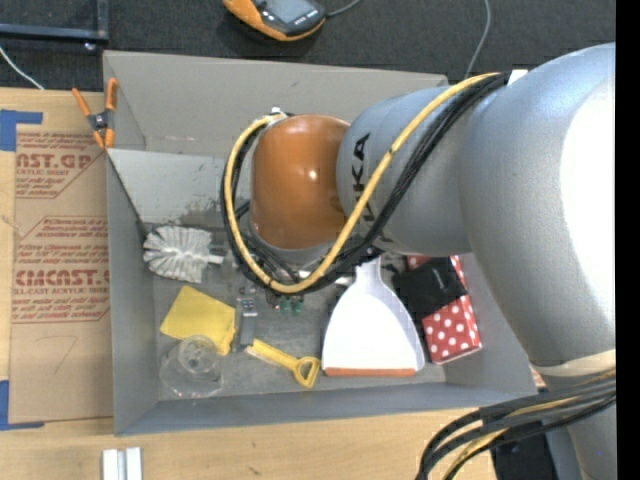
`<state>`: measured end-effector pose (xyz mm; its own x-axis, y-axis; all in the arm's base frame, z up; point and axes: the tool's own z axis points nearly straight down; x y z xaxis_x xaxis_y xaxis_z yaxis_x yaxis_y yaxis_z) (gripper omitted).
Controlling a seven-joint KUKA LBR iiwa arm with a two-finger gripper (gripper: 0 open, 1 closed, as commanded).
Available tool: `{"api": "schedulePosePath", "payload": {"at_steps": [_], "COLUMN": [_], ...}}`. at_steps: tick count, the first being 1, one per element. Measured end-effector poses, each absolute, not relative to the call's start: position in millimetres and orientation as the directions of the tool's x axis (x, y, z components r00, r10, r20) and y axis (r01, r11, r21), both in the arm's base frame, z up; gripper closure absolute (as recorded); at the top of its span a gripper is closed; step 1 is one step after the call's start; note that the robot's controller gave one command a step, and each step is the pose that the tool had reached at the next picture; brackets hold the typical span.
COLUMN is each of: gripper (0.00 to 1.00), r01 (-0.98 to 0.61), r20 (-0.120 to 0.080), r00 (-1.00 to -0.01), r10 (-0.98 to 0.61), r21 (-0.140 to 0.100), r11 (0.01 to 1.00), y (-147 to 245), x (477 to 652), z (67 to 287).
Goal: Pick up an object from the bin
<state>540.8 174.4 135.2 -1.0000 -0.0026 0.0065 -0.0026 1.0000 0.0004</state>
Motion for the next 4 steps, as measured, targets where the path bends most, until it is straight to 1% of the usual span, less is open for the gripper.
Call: {"api": "schedulePosePath", "payload": {"at_steps": [1, 2, 3, 4], "gripper": [0.00, 0.00, 1.00, 1.00], "r01": [-0.001, -0.064, 0.258, 0.258], "r20": [0.000, 0.003, 0.006, 0.006], "r00": [-1.000, -0.998, -0.966, -0.966], "r10": [-0.001, -0.064, 0.258, 0.258], "r21": [0.002, 0.002, 0.001, 0.001], "r11": [1.000, 0.998, 0.966, 0.966], "y": [173.4, 157.9, 177.9, 177.9], "x": [542.7, 508.8, 578.3, 578.3], "z": [139.9, 71.1, 70.0, 70.0]}}
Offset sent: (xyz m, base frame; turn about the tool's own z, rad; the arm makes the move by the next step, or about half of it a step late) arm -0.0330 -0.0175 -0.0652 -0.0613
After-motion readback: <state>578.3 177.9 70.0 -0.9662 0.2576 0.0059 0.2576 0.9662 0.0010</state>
